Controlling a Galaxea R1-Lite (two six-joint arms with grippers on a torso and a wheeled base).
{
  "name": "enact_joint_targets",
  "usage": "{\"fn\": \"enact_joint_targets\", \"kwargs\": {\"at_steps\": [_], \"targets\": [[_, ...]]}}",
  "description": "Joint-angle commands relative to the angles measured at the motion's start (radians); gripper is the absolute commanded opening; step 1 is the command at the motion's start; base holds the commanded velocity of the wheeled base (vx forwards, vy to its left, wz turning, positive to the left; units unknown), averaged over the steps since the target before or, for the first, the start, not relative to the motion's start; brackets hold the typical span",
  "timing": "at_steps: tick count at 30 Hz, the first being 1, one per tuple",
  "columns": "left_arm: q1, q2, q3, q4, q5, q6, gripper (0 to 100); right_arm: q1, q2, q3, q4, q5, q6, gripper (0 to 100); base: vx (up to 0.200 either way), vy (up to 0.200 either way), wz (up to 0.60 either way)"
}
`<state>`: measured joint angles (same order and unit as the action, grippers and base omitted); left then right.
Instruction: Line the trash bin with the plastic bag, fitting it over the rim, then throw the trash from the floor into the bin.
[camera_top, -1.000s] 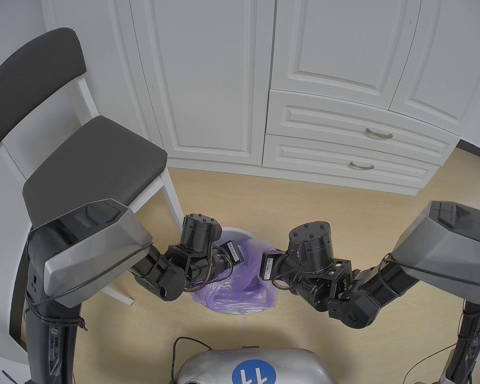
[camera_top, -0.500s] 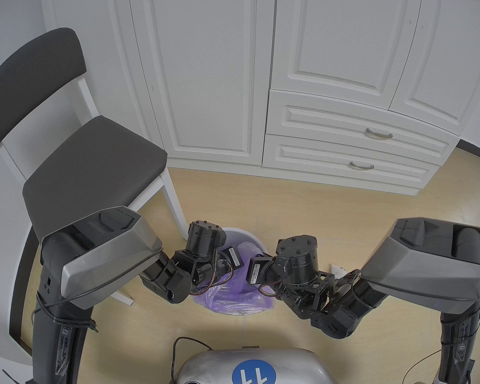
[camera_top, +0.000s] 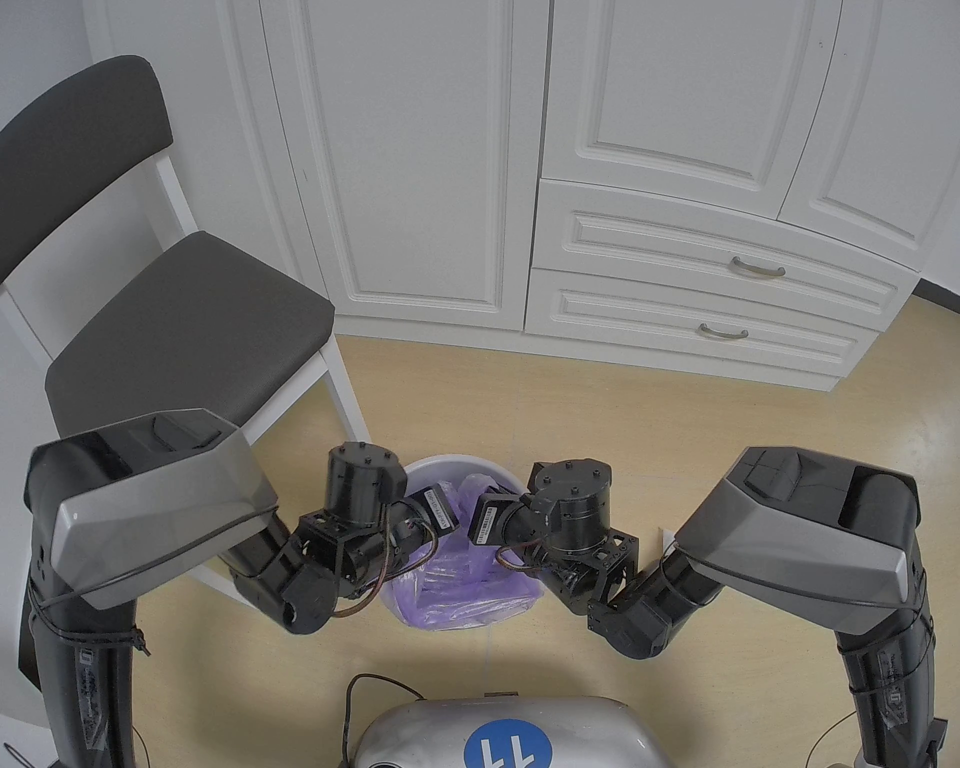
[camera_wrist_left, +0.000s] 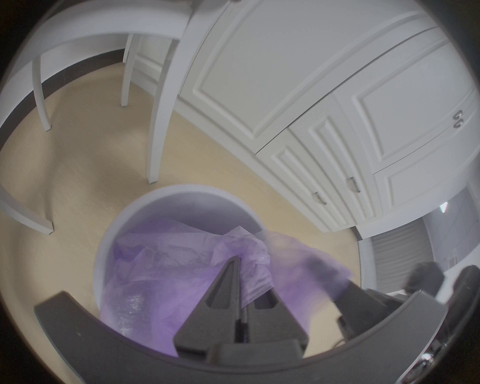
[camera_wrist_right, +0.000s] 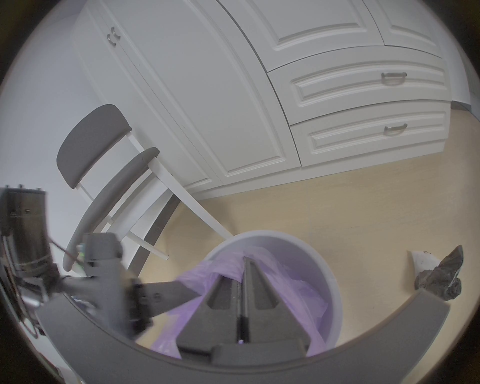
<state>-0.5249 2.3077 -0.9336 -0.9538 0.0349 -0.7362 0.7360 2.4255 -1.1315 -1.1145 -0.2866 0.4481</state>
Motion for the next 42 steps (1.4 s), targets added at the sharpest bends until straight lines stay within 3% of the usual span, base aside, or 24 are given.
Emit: {"fn": "enact_joint_targets", "kwargs": {"at_steps": [1,7,8,10,15,21,24,32,42], "targets": [[-0.009,-0.126,0.214,-0.189,0.000,0.006,0,-0.056,0.041,-0.025,-0.018,0.029,0.021,0,0.000,0.000,0.00],[0.031,-0.205,0.458,-0.306,-0.049,0.081,0,-0.121,-0.037,0.027,-0.002,0.047,-0.042,0,0.000,0.000,0.00],[0.052,-0.226,0.529,-0.321,-0.109,0.146,0,-0.139,-0.065,0.067,-0.002,0.056,-0.101,0,0.000,0.000,0.00],[0.086,-0.243,0.569,-0.322,-0.147,0.207,0,-0.162,-0.082,0.102,-0.010,0.061,-0.166,0,0.000,0.000,0.00],[0.157,-0.243,0.641,-0.326,-0.158,0.325,0,-0.199,-0.106,0.182,-0.048,0.063,-0.281,0,0.000,0.000,0.00],[0.212,-0.221,0.647,-0.330,-0.158,0.402,0,-0.211,-0.117,0.245,-0.082,0.063,-0.364,0,0.000,0.000,0.00],[0.238,-0.165,0.621,-0.330,-0.150,0.432,0,-0.219,-0.112,0.299,-0.122,0.095,-0.401,0,0.000,0.000,0.00],[0.298,-0.030,0.516,-0.330,-0.104,0.428,0,-0.271,-0.100,0.403,-0.160,0.198,-0.497,0,0.000,0.000,0.00],[0.316,-0.034,0.509,-0.330,-0.098,0.425,0,-0.325,-0.108,0.475,-0.163,0.253,-0.546,0,0.000,0.000,0.00]]}}
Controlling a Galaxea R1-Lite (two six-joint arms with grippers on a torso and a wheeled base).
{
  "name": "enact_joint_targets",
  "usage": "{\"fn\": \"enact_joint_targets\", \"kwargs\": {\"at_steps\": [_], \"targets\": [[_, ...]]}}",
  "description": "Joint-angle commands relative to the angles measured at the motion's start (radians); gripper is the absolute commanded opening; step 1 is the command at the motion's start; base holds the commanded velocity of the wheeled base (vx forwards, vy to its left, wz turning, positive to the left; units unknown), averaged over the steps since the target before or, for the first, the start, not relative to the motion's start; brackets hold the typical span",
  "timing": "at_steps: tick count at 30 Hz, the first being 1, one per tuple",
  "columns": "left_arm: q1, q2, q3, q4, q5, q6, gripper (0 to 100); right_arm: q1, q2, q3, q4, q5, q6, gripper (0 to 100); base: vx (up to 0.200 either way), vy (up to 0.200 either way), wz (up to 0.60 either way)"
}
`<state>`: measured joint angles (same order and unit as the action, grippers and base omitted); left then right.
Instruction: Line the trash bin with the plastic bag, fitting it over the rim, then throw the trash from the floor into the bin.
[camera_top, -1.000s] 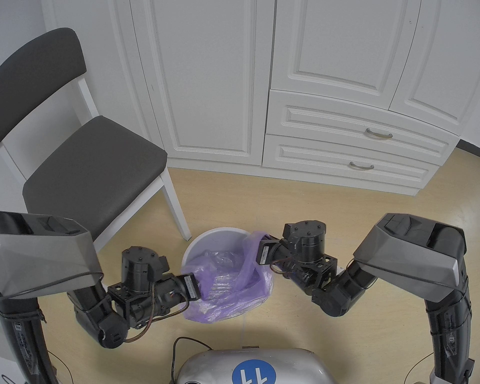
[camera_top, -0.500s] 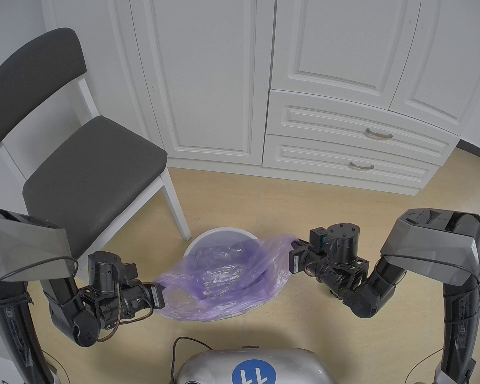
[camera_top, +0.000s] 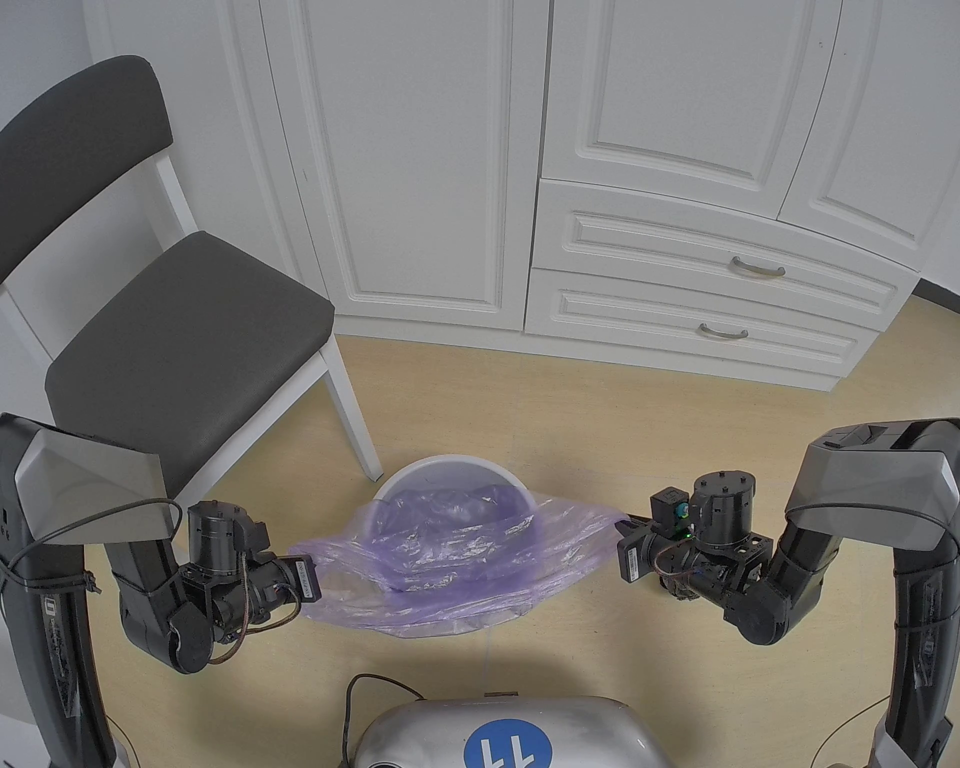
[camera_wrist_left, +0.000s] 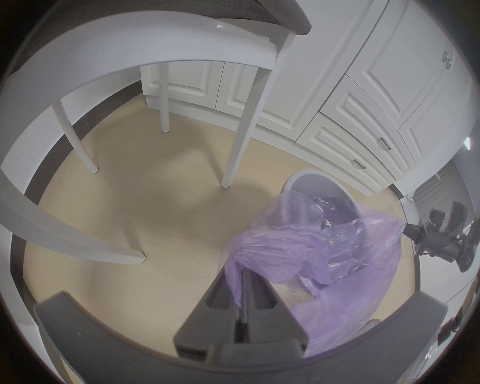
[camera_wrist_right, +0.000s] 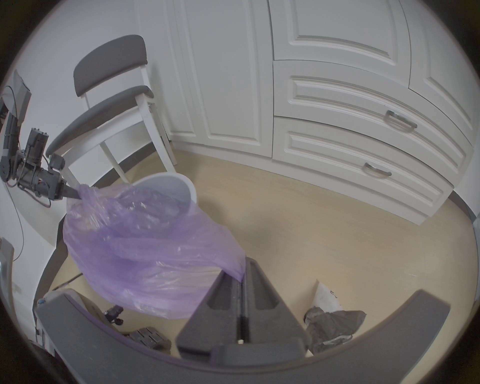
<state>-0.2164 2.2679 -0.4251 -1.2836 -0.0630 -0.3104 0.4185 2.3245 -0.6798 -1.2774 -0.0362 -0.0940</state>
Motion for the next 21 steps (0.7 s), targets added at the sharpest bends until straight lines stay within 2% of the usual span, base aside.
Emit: {"fn": "enact_joint_targets", "kwargs": {"at_steps": [1,5,11,16,17,18,21], "targets": [[0.008,0.001,0.002,0.000,0.000,-0.001,0,-0.007,-0.008,0.026,0.000,0.002,-0.007,0,0.000,0.000,0.00],[0.017,-0.031,0.005,0.012,-0.001,-0.001,0,-0.023,-0.017,0.060,-0.005,0.004,-0.053,0,0.000,0.000,0.00],[-0.005,-0.096,0.009,0.060,-0.005,-0.010,0,-0.026,-0.020,0.100,-0.088,0.005,-0.065,0,0.000,0.000,0.00],[-0.052,-0.218,-0.053,0.245,-0.005,-0.122,0,-0.026,-0.047,0.124,-0.097,0.018,-0.096,0,0.000,0.000,0.00],[-0.052,-0.218,-0.053,0.245,-0.005,-0.122,0,-0.026,-0.047,0.124,-0.097,0.018,-0.096,0,0.000,0.000,0.00],[-0.064,-0.260,-0.103,0.340,-0.005,-0.185,0,-0.026,-0.057,0.129,-0.097,0.019,-0.096,0,0.000,0.000,0.00],[-0.077,-0.289,-0.204,0.498,0.000,-0.302,0,-0.026,-0.059,0.135,-0.095,0.019,-0.098,0,0.000,0.000,0.00]]}}
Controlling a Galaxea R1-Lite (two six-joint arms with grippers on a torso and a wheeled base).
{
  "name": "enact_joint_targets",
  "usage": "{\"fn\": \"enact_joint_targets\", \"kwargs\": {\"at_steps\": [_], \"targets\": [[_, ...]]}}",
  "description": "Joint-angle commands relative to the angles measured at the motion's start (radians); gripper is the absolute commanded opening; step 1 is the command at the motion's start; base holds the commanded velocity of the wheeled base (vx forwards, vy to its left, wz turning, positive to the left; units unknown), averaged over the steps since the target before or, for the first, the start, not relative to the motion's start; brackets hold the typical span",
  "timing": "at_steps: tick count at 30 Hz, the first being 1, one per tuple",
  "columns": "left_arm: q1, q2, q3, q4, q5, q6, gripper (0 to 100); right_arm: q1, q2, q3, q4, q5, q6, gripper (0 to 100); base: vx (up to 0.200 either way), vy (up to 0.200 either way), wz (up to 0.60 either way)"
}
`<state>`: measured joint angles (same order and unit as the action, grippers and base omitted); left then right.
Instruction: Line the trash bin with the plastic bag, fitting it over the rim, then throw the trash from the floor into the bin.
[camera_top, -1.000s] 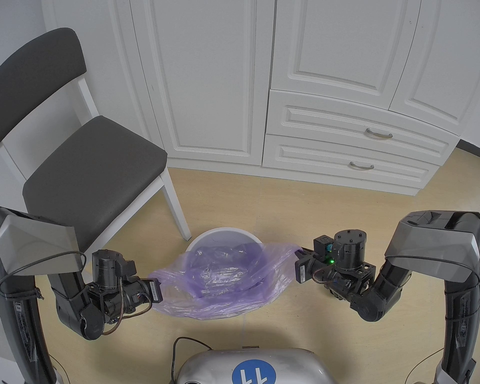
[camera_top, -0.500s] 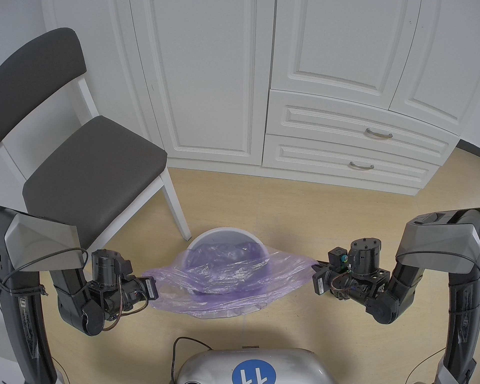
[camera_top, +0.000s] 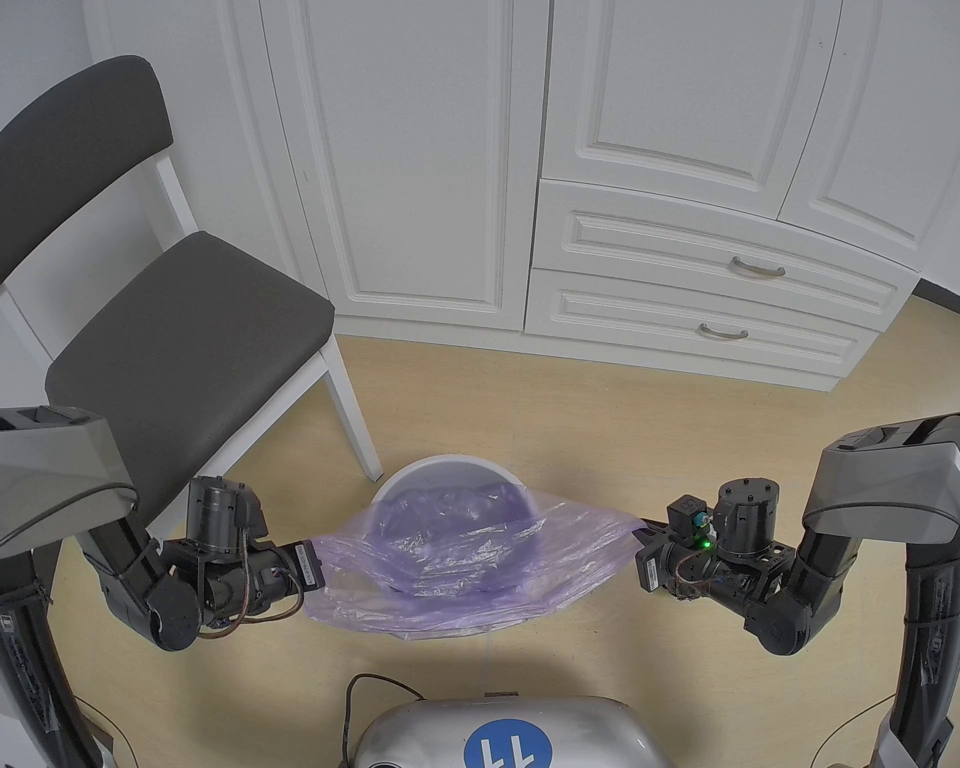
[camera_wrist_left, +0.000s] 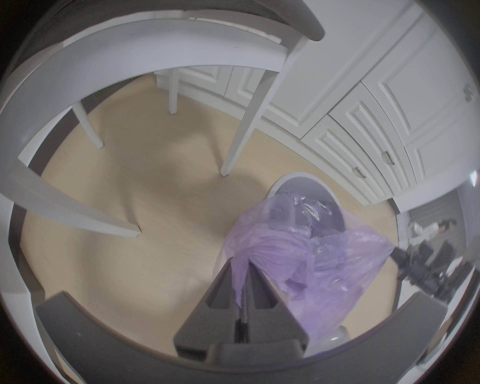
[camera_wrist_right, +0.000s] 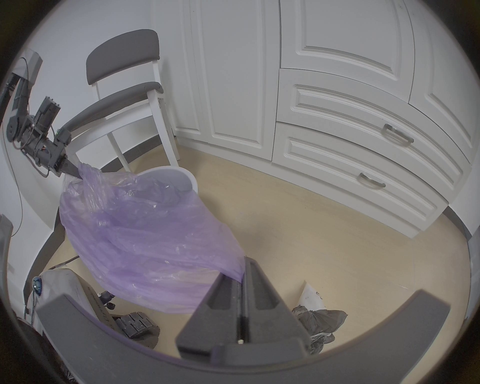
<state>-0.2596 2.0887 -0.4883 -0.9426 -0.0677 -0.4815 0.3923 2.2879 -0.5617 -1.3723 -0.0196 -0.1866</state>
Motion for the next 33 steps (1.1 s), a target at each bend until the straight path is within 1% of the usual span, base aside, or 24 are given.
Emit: {"fn": "enact_joint_targets", "kwargs": {"at_steps": [1,2,4,6,8,10,11,14,19,26,29,30,33], "targets": [[-0.035,-0.111,-0.171,0.208,0.005,-0.163,0,0.000,-0.021,0.017,-0.001,0.003,-0.005,0,0.000,0.000,0.00],[-0.033,-0.110,-0.194,0.252,0.006,-0.181,0,0.000,-0.018,0.017,-0.001,0.003,-0.007,0,0.000,0.000,0.00],[-0.027,-0.098,-0.216,0.295,0.006,-0.186,0,-0.001,-0.013,0.017,0.002,0.001,-0.007,0,0.000,0.000,0.00],[-0.024,-0.093,-0.220,0.304,0.006,-0.186,0,-0.004,-0.011,0.016,0.004,0.001,-0.007,0,0.000,0.000,0.00],[0.005,-0.088,-0.223,0.315,0.006,-0.174,0,-0.023,-0.008,0.017,0.009,0.003,-0.025,0,0.000,0.000,0.00],[0.014,-0.090,-0.222,0.318,0.006,-0.160,0,-0.029,-0.008,0.017,0.009,0.003,-0.036,0,0.000,0.000,0.00],[0.029,-0.085,-0.213,0.318,0.006,-0.118,0,-0.038,-0.005,0.019,0.010,0.003,-0.050,0,0.000,0.000,0.00],[0.046,-0.076,-0.196,0.318,0.005,-0.068,0,-0.049,0.004,0.019,0.012,0.003,-0.062,0,0.000,0.000,0.00],[0.046,-0.064,-0.185,0.318,0.005,-0.048,0,-0.055,0.008,0.019,0.012,0.003,-0.065,0,0.000,0.000,0.00],[0.037,-0.084,-0.156,0.317,-0.001,-0.039,0,-0.041,-0.015,0.046,0.010,0.007,-0.065,0,0.000,0.000,0.00],[0.016,-0.108,-0.139,0.318,-0.003,-0.031,0,-0.032,-0.048,0.077,0.010,0.013,-0.067,0,0.000,0.000,0.00],[0.008,-0.116,-0.131,0.318,-0.003,-0.025,0,-0.027,-0.062,0.088,0.009,0.021,-0.070,100,0.000,0.000,0.00],[-0.010,-0.130,-0.121,0.318,-0.001,-0.019,0,-0.021,-0.102,0.117,0.009,0.047,-0.079,100,0.000,0.000,0.00]]}}
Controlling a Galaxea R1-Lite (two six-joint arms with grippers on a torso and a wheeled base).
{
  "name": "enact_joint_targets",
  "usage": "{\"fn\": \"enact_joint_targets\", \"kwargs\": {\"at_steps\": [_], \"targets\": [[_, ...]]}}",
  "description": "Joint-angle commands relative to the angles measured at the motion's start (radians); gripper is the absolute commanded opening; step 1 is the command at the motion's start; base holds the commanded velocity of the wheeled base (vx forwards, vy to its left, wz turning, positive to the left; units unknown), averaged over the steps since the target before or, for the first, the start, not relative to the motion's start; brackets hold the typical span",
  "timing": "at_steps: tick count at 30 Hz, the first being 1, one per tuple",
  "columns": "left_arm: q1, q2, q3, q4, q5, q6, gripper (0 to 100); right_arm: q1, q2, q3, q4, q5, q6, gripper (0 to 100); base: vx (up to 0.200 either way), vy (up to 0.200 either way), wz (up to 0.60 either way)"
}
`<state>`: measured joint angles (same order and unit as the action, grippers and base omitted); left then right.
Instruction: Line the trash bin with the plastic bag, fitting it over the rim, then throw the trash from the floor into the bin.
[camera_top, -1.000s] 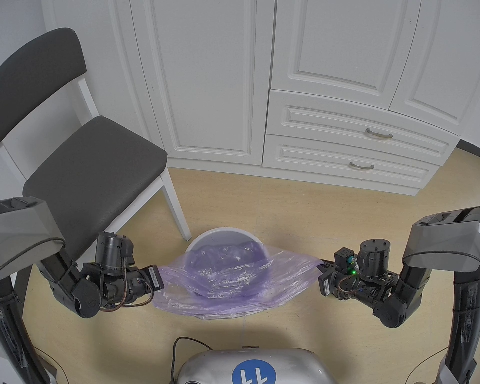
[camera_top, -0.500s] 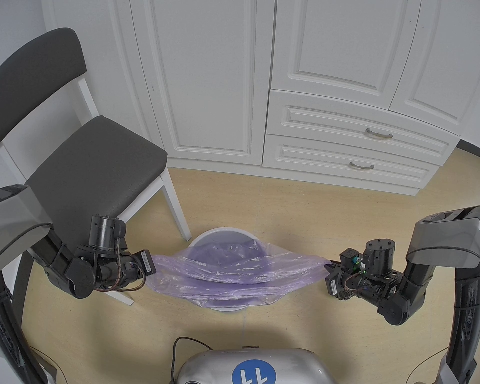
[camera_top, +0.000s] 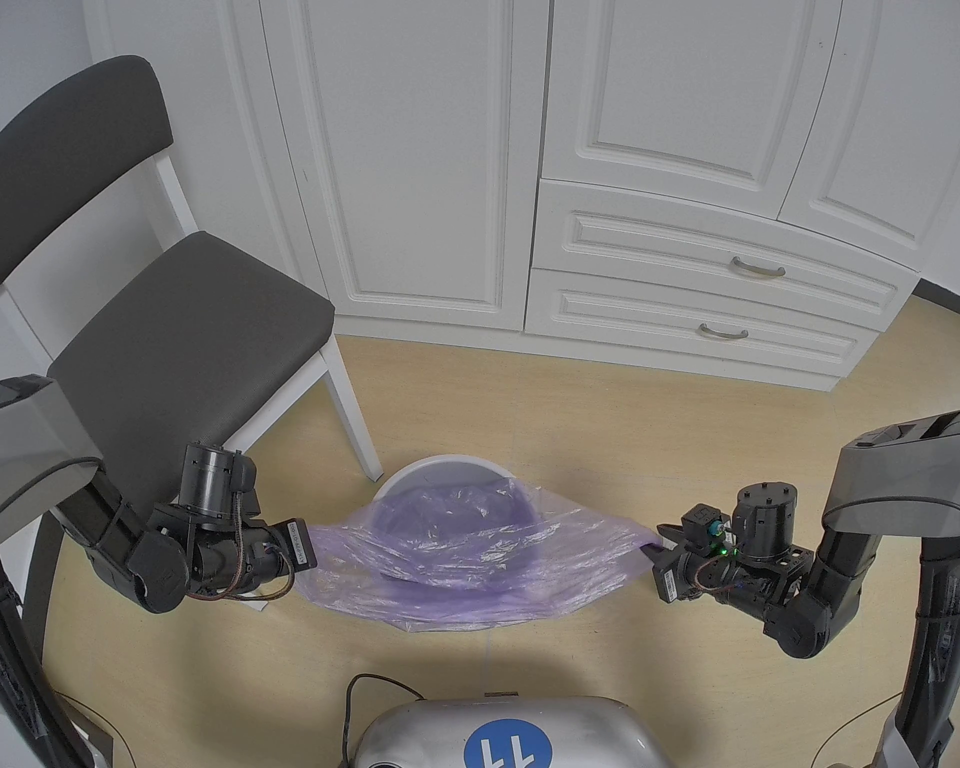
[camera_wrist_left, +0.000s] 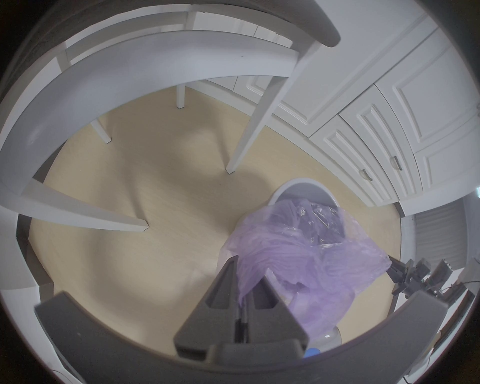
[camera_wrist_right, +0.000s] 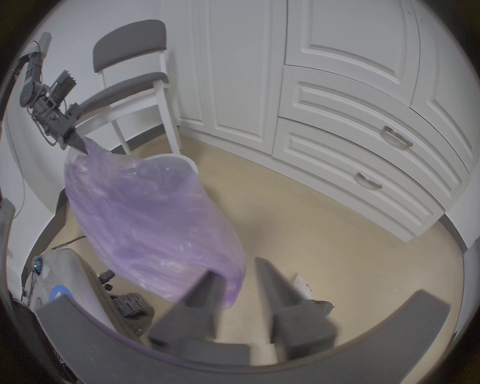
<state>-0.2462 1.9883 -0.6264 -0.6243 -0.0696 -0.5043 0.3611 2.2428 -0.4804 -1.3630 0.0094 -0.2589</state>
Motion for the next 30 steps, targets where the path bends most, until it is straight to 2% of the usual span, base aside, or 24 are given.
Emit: {"fn": "enact_joint_targets", "kwargs": {"at_steps": [1,2,3,6,11,13,16,17,18,20,21,22,23,27,28,29,30], "targets": [[-0.027,-0.032,0.019,0.000,0.001,0.004,0,0.012,-0.071,0.048,0.001,0.041,-0.006,100,0.000,0.000,0.00],[-0.028,-0.032,0.019,0.000,0.001,0.004,0,0.012,-0.075,0.051,0.001,0.047,-0.006,100,0.000,0.000,0.00],[-0.030,-0.034,0.019,0.000,0.001,0.004,0,0.013,-0.095,0.069,0.001,0.110,-0.006,100,0.000,0.000,0.00],[-0.031,-0.028,0.022,0.000,0.001,0.004,0,-0.002,-0.120,0.083,0.001,0.225,0.001,100,0.000,0.000,0.00],[-0.030,-0.022,0.020,-0.003,0.001,0.004,0,-0.034,-0.152,0.086,-0.007,0.322,0.044,100,0.000,0.000,0.00],[-0.030,-0.023,0.020,-0.003,0.001,0.004,0,-0.017,-0.198,0.075,-0.007,0.357,0.130,100,0.000,0.000,0.00],[-0.031,-0.031,0.027,-0.003,0.001,0.007,0,0.055,-0.244,0.042,-0.004,0.339,0.228,100,0.000,0.000,0.00],[-0.031,-0.032,0.033,-0.003,0.001,0.015,0,0.096,-0.272,0.028,0.005,0.304,0.279,100,0.000,0.000,0.00],[-0.031,-0.032,0.034,-0.003,0.001,0.015,0,0.101,-0.273,0.026,0.007,0.297,0.285,100,0.000,0.000,0.00],[-0.035,-0.034,0.040,-0.006,0.001,0.030,0,0.194,-0.293,-0.006,0.050,0.195,0.371,100,0.000,0.000,0.00],[-0.035,-0.034,0.040,-0.006,0.001,0.030,0,0.194,-0.293,-0.006,0.050,0.195,0.371,100,0.000,0.000,0.00],[-0.039,-0.034,0.042,-0.005,0.001,0.030,0,0.239,-0.295,-0.030,0.111,0.133,0.382,100,0.000,0.000,0.00],[-0.041,-0.034,0.043,-0.006,0.001,0.030,0,0.249,-0.292,-0.043,0.137,0.118,0.382,100,0.000,0.000,0.00],[-0.042,-0.034,0.051,-0.015,0.001,0.030,0,0.269,-0.276,-0.093,0.214,0.106,0.380,100,0.000,0.000,0.00],[-0.044,-0.032,0.056,-0.015,-0.001,0.030,0,0.322,-0.246,-0.196,0.344,0.086,0.368,100,0.000,0.000,0.00],[-0.047,-0.032,0.059,-0.014,-0.001,0.032,0,0.335,-0.241,-0.253,0.420,0.064,0.353,100,0.000,0.000,0.00],[-0.047,-0.032,0.059,-0.014,-0.001,0.032,0,0.335,-0.241,-0.253,0.420,0.064,0.353,100,0.000,0.000,0.00]]}}
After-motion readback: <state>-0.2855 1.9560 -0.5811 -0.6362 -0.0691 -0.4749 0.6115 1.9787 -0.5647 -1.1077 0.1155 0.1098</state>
